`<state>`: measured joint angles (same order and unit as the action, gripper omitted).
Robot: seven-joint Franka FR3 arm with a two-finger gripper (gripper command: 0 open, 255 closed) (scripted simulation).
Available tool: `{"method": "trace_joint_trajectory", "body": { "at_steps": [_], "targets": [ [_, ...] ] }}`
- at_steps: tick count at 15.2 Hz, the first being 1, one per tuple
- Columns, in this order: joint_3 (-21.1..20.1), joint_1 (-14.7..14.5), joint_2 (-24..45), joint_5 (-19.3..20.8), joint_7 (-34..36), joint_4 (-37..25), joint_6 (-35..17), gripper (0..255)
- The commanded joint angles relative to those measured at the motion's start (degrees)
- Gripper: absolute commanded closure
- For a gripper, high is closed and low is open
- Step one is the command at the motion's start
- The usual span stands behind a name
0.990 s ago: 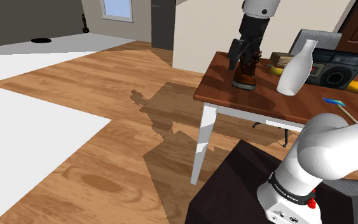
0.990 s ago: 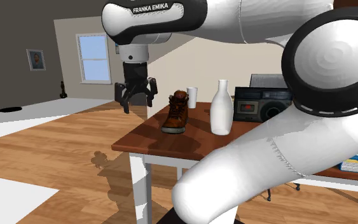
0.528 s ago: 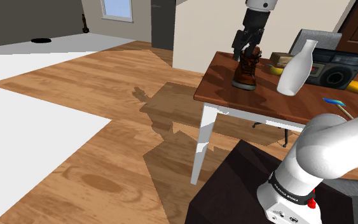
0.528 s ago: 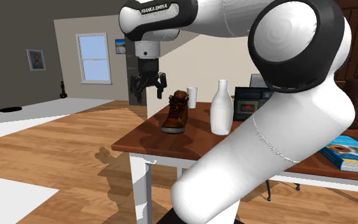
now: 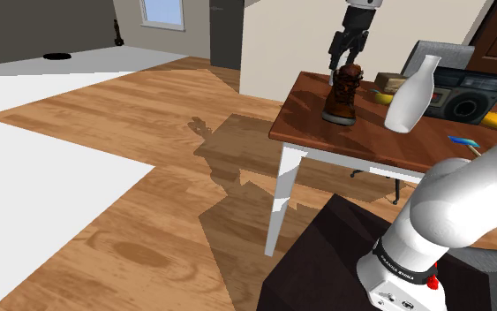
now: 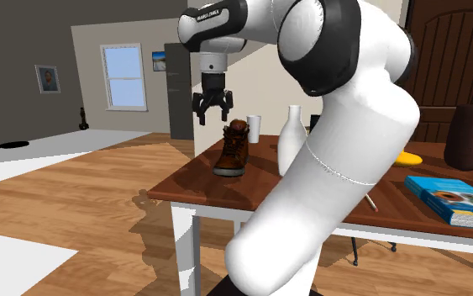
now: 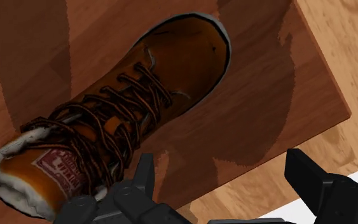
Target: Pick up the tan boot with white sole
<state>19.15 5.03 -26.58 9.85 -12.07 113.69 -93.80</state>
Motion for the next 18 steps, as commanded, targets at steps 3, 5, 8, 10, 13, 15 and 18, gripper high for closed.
{"method": "trace_joint_trajectory", "body": {
  "at_steps": [3, 5, 8, 10, 13, 15, 18],
  "targets": [
    [4.80, 0.26, 7.07, -1.59, -5.31, -7.55, 0.44, 0],
    [7.35, 0.54, 11.15, -3.07, -8.31, -11.98, 0.98, 0],
    [11.29, 1.32, 18.01, -6.31, -13.16, -19.40, 2.29, 0],
    [13.85, 2.38, 23.20, -9.29, -16.63, -25.00, 3.63, 0],
    [13.77, 2.58, 23.01, -9.21, -16.71, -23.26, 2.07, 0],
    [13.65, 2.53, 22.44, -8.90, -16.50, -21.12, 0.41, 0],
    [13.49, 2.48, 21.58, -8.42, -16.20, -17.48, -2.50, 0]
  ]
}}
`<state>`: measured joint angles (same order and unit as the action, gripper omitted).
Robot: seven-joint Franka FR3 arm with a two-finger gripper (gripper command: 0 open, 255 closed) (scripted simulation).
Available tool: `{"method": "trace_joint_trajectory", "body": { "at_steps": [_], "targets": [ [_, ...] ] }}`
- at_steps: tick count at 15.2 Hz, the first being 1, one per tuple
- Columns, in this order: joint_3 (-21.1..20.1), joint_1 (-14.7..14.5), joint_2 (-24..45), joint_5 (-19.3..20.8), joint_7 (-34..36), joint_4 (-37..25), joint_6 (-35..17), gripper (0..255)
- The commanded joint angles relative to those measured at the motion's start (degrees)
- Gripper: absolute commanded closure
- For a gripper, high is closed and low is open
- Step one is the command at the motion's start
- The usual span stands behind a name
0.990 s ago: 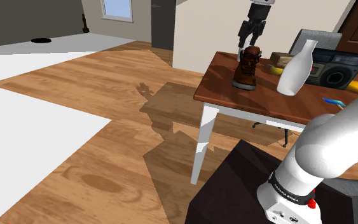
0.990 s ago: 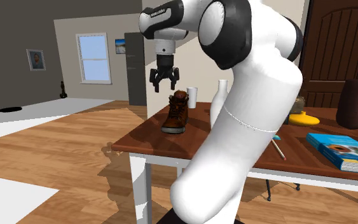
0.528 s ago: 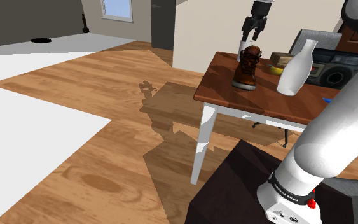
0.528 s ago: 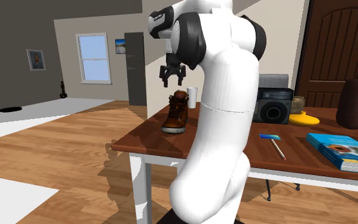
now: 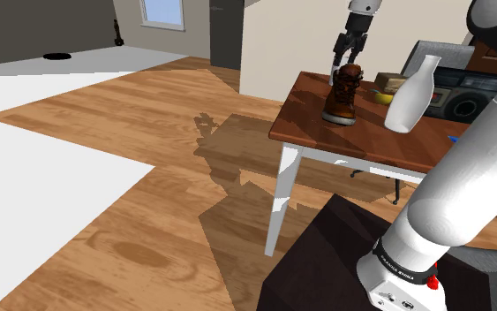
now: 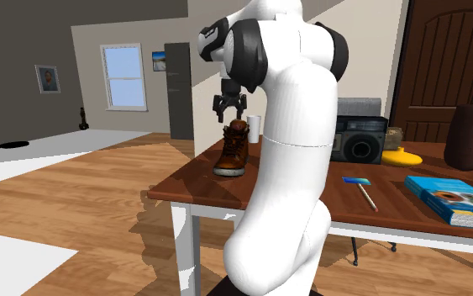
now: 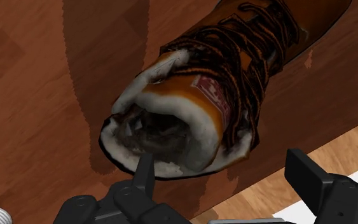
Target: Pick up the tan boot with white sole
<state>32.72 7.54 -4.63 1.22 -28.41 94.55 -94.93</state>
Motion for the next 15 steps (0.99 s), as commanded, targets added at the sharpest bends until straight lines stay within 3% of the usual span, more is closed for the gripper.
{"method": "trace_joint_trajectory", "body": {
  "at_steps": [1, 2, 3, 12, 15],
  "targets": [
    [-0.08, -0.03, -0.37, 0.20, 0.15, 1.66, -1.37, 0],
    [-0.09, -0.03, -0.38, 0.21, 0.15, 1.67, -1.37, 0],
    [-0.09, -0.03, -0.40, 0.22, 0.16, 1.74, -1.42, 255],
    [-0.08, -0.03, -0.37, 0.20, 0.15, 1.66, -1.37, 255],
    [0.05, 0.00, 0.33, -0.19, -0.10, -1.38, 1.08, 255]
  ]
}}
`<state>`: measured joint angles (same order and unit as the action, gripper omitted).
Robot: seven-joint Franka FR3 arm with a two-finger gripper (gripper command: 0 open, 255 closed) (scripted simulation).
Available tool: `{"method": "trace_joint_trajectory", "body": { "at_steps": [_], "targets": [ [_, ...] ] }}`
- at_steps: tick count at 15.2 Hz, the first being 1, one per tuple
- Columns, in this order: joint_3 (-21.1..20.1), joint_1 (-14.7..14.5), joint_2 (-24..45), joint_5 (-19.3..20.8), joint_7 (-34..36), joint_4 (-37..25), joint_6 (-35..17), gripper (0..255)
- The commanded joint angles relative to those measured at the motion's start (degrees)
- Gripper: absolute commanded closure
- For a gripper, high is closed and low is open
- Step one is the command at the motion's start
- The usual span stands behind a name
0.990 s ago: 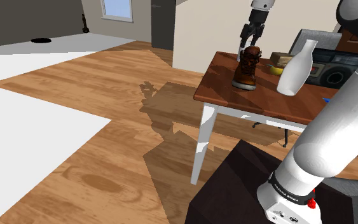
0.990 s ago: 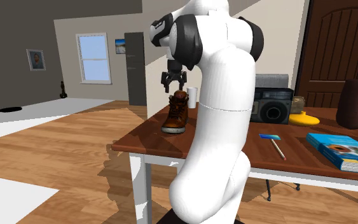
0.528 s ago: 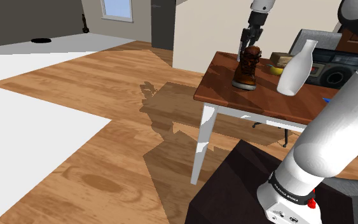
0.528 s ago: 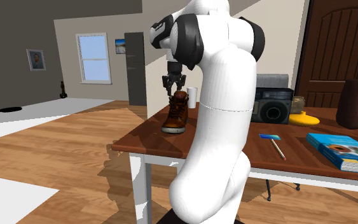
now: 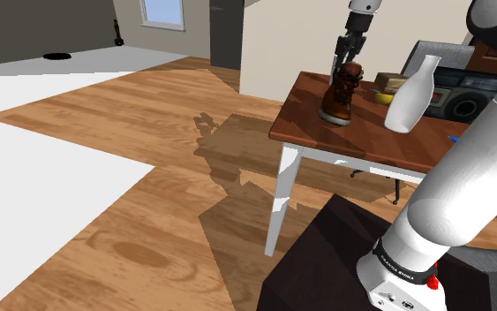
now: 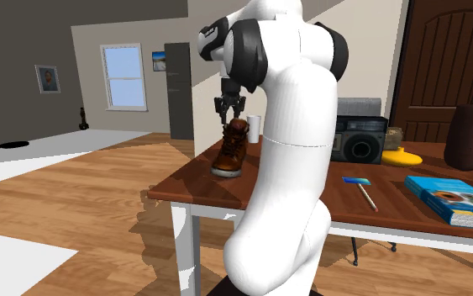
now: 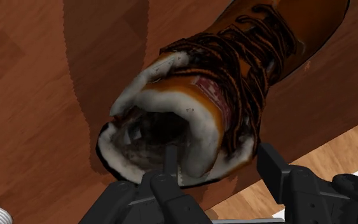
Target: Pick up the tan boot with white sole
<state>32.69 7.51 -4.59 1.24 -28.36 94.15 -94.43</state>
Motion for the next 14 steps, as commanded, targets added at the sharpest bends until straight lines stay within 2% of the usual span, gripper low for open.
{"method": "trace_joint_trajectory", "body": {
  "at_steps": [1, 12, 14],
  "targets": [
    [0.13, 0.05, 0.56, -0.36, -0.25, -2.03, 1.40, 255],
    [1.22, 0.85, 5.04, -2.94, -1.86, -15.43, 11.08, 255],
    [1.24, 0.87, 5.12, -2.99, -1.89, -15.63, 11.22, 255]
  ]
}}
